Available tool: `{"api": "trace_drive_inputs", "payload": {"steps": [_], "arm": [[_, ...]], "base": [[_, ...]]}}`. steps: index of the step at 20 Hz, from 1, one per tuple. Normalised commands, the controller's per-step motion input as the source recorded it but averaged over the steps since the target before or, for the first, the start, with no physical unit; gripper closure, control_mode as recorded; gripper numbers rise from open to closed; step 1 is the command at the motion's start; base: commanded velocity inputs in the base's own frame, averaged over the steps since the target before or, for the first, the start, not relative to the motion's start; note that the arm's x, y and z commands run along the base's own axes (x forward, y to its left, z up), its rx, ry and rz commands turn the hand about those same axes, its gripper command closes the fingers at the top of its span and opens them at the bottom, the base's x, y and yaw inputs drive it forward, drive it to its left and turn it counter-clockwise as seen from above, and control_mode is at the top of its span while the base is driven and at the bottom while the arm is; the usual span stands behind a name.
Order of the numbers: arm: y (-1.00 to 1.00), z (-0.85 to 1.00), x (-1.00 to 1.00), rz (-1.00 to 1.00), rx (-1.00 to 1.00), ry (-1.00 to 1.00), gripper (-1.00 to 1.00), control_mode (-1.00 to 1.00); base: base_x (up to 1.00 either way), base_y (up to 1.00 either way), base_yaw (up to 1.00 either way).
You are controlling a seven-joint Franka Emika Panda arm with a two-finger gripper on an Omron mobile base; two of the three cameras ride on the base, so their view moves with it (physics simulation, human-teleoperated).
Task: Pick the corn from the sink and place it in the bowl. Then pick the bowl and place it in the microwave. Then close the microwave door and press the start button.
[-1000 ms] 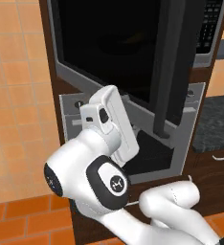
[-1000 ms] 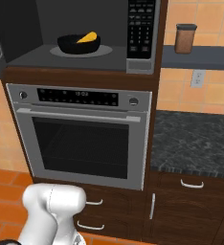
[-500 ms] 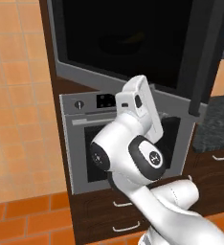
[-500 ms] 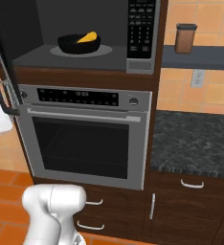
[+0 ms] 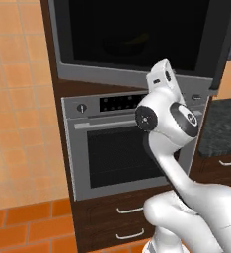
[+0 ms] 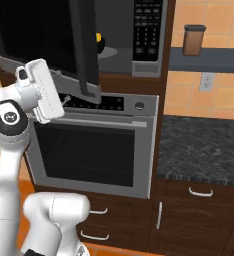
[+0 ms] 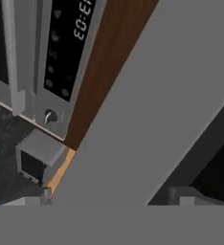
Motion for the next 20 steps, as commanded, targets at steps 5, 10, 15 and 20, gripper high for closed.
{"api": "trace_drive_inputs", "payload": {"steps": [5, 10, 15, 20], "arm": [[-0.06, 0.11, 1.0, 0.14, 0.06, 0.34, -1.0, -1.0], [0.0, 0.07, 0.99, 0.2, 0.1, 0.34, -1.0, -1.0], [0.0, 0.02, 0.97, 0.22, 0.07, 0.23, -1.0, -1.0], [0.0, -0.03, 0.61, 0.22, 0.02, 0.11, -1.0, -1.0]], "base": [[0.0, 0.0, 0.0], [0.0, 0.0, 0.0], [0.0, 0.0, 0.0], [0.0, 0.0, 0.0]]}}
